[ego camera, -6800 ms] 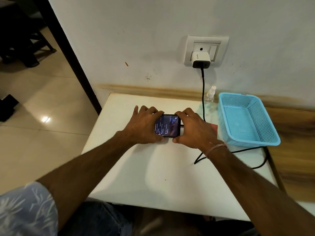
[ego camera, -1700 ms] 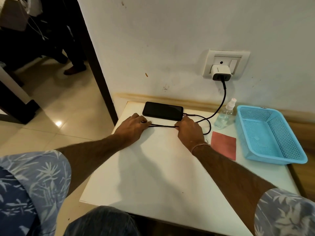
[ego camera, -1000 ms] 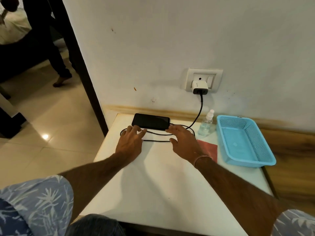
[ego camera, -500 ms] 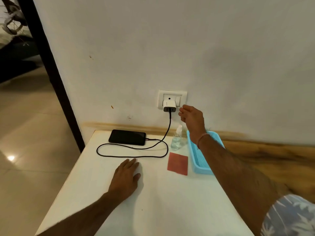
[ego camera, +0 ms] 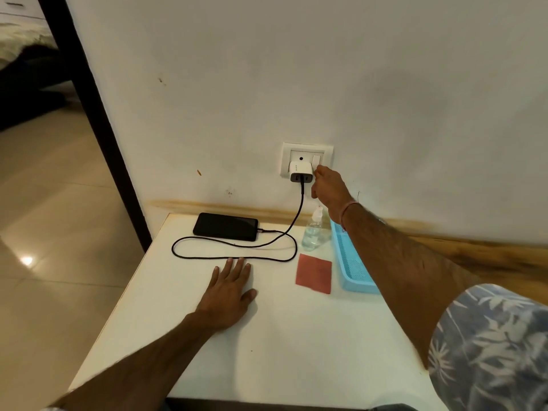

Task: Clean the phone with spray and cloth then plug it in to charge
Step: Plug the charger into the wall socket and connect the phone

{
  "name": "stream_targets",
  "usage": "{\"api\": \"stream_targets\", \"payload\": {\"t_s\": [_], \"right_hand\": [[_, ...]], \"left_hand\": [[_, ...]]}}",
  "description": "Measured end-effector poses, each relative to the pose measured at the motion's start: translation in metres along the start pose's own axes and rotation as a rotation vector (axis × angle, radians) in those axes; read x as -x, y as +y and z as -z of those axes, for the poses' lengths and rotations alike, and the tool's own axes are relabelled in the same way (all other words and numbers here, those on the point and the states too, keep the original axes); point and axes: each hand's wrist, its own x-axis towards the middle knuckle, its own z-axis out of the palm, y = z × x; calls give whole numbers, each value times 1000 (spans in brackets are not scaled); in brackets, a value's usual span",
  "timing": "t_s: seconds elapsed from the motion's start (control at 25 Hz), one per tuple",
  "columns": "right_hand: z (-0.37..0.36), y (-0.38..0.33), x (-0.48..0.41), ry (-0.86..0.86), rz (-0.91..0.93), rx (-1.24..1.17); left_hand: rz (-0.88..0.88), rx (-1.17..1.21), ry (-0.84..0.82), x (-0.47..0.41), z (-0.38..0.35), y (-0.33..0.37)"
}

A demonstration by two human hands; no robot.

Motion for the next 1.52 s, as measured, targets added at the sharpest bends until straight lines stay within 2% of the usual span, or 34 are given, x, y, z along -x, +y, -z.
{"api": "stream_targets", "payload": {"t_s": [0.32,1.2,1.36,1.44,1.52], "right_hand": [[-10,-4,1,-35,27,-70],[-15,4,1,-52,34,-64],[-18,17,11,39,31,-147],[-23,28,25,164,8,-178],[-29,40,40,313,88,-72]], "left_hand": [[11,12,14,-4,-4,-3],[17,32,4,-5,-3,-1],[14,54,17,-4,-2,0],[6,91,60,-3,-1,-2],[24,199,145,-3,4,-6]]}}
